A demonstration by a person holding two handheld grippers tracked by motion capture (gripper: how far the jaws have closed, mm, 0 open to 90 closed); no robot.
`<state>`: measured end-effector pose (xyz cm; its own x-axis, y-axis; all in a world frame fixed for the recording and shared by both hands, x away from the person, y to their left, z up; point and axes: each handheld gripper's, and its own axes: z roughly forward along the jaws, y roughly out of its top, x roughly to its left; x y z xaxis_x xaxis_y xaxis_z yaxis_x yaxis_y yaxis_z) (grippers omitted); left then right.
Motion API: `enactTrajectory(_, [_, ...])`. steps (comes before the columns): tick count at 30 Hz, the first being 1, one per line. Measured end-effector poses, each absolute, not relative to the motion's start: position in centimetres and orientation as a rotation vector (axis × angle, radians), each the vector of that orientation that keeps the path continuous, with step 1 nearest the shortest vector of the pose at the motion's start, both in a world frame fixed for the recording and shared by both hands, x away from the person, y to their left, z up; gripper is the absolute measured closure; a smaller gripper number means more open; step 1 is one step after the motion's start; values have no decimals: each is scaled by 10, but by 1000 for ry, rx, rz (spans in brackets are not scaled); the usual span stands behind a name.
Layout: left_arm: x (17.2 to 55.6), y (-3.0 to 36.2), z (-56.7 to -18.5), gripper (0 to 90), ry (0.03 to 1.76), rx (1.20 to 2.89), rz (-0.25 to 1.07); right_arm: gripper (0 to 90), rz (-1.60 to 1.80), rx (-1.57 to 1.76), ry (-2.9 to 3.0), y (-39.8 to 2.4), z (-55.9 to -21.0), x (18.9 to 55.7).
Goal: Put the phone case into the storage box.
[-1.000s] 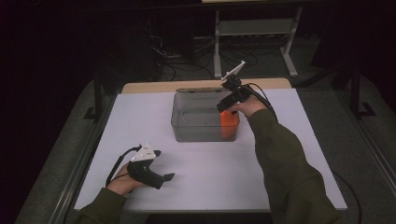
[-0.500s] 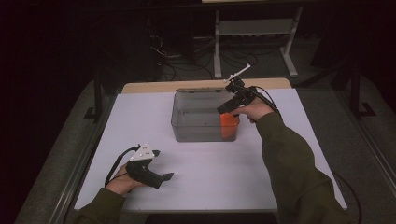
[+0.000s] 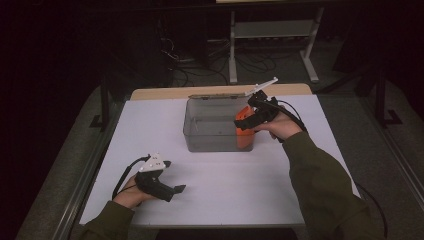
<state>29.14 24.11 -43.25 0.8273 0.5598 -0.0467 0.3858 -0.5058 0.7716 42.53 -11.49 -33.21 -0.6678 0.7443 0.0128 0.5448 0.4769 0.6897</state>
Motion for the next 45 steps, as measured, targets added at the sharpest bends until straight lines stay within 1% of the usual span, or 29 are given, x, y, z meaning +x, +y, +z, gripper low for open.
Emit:
enactTrajectory(26, [293, 243, -433, 0, 695, 2169, 269, 0, 1173, 1010, 2398, -146, -361, 375])
enactTrajectory(45, [294, 244, -433, 0, 697, 2172, 269, 0, 1285, 986, 2318, -162, -395, 341])
